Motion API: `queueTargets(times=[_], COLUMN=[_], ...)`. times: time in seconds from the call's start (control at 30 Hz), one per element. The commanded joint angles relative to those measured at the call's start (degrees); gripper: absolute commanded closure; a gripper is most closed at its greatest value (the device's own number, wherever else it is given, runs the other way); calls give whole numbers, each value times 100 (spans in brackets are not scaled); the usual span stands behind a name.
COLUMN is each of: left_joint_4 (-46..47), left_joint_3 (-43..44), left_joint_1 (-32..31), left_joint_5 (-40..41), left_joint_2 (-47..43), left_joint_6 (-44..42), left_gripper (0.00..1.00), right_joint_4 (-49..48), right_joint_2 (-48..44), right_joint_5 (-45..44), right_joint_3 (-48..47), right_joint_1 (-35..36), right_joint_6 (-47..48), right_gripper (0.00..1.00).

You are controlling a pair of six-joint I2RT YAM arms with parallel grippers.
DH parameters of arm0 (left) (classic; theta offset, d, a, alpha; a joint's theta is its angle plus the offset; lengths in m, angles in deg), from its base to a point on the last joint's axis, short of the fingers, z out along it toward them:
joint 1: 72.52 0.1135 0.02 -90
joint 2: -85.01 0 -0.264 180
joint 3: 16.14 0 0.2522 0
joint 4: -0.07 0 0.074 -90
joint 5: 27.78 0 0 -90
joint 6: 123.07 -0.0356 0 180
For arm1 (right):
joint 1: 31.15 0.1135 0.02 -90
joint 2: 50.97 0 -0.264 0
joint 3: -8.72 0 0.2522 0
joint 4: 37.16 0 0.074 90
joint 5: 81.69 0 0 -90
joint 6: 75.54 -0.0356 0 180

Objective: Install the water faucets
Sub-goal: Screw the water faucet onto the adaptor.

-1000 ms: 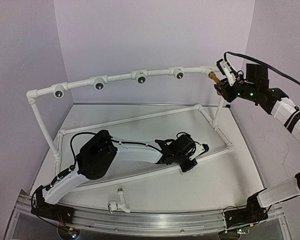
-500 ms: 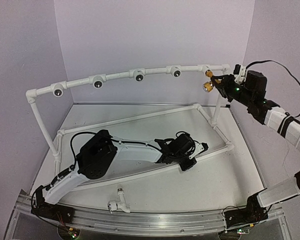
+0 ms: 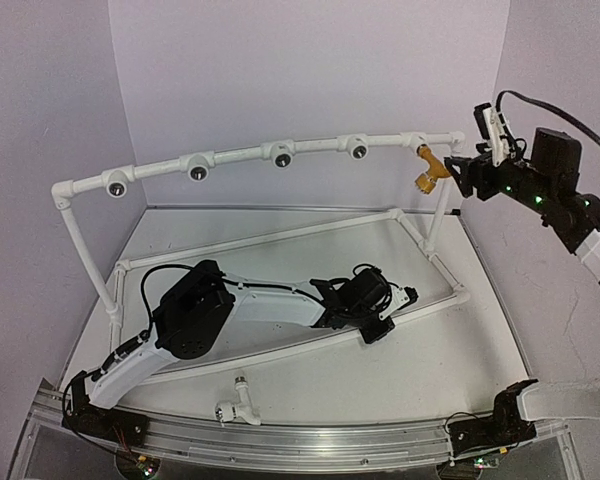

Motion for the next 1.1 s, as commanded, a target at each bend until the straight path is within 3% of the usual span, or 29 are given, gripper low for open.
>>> queueTargets(times=[0.0, 0.2, 0.37, 0.5, 0.8, 0.93, 1.07], left_joint_4=[-2019, -2019, -2018, -2021, -2020, -2021, -2022], left_joint_3=[-440, -451, -466, -465, -478, -465, -475], left_joint_1=[-272, -270, -276, -274, -269, -268, -273], left_joint_5=[-608, -597, -605, -615, -615, -624, -624], left_joint_2=[891, 891, 887, 890, 885, 885, 887], left_joint_6=[-134, -128, -132, -141, -147, -156, -148], left_gripper=[100, 100, 100, 100, 100, 100, 100], right_joint_4=[582, -22, -519, -717, -1576, -2111, -2784], right_joint_2=[-105, -74, 286, 551, 964, 1182, 1357], right_joint_5=[39, -192, -1016, -1274, -1381, -1633, -1941], right_joint_3=[97, 532, 616, 528, 619, 724, 753], right_joint_1=[79, 468, 661, 768, 819, 852, 912], right_joint_6=[4464, 7728, 9529, 9691, 9512, 9212, 8069], right_gripper=[12, 7, 6, 8, 25, 43, 56])
